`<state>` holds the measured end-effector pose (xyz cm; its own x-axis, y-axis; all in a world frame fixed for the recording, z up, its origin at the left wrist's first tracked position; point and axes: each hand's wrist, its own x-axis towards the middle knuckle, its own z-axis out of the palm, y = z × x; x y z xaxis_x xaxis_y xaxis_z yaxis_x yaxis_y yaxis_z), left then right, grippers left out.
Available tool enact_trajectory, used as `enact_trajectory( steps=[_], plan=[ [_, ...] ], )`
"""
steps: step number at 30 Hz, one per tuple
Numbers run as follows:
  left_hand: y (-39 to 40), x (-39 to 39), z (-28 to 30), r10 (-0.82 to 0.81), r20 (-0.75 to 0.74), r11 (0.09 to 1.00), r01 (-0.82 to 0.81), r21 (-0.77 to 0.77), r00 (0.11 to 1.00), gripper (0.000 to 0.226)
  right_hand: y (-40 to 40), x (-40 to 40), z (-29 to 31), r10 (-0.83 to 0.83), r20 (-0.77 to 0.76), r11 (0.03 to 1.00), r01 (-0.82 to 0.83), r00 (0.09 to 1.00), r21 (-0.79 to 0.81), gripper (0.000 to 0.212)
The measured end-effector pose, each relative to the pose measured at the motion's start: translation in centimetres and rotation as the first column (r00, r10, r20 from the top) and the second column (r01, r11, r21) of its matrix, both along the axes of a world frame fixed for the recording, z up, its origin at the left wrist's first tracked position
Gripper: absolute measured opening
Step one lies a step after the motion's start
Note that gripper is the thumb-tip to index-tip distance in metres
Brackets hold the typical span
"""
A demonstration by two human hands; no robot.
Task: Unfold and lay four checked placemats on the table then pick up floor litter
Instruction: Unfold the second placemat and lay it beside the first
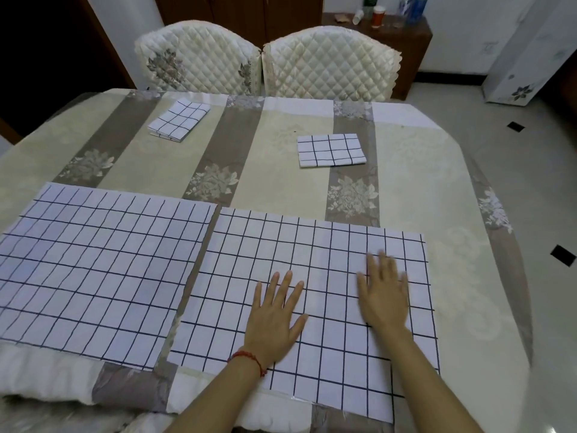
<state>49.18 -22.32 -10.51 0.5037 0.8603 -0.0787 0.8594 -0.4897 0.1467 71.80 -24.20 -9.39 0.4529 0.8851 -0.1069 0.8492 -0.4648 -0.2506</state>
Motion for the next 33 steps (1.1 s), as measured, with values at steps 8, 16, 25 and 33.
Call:
enact_trajectory(
  steps=[8, 16, 25, 33],
  plan=[
    [0.0, 0.0, 0.2, 0.010, -0.023, 1.000, -0.011, -0.024, 1.000, 0.060, -1.2, -3.5, 2.1, 0.055, -0.050, 0.995, -0.050, 0.997, 0.091, 0.068],
    [-0.1, -2.5, -0.1, 0.036, -0.016, 0.999, -0.036, -0.022, 0.999, 0.061, -2.1, -6.0, -0.2, 0.109, 0.009, 0.994, -0.109, 0.994, -0.011, 0.067],
    [1.0, 2.0, 3.1, 0.160, 0.102, 0.985, -0.152, -0.085, 0.982, 0.059, -1.9, -6.4, 0.1, 0.071, 0.017, 0.997, -0.071, 0.997, -0.008, 0.063],
    [8.4, 3.4, 1.1, -0.001, 0.011, 0.993, 0.002, -0.116, 1.000, 0.059, -1.9, -6.4, -0.6, 0.079, 0.058, 0.996, -0.082, 0.995, 0.044, 0.056]
  ],
)
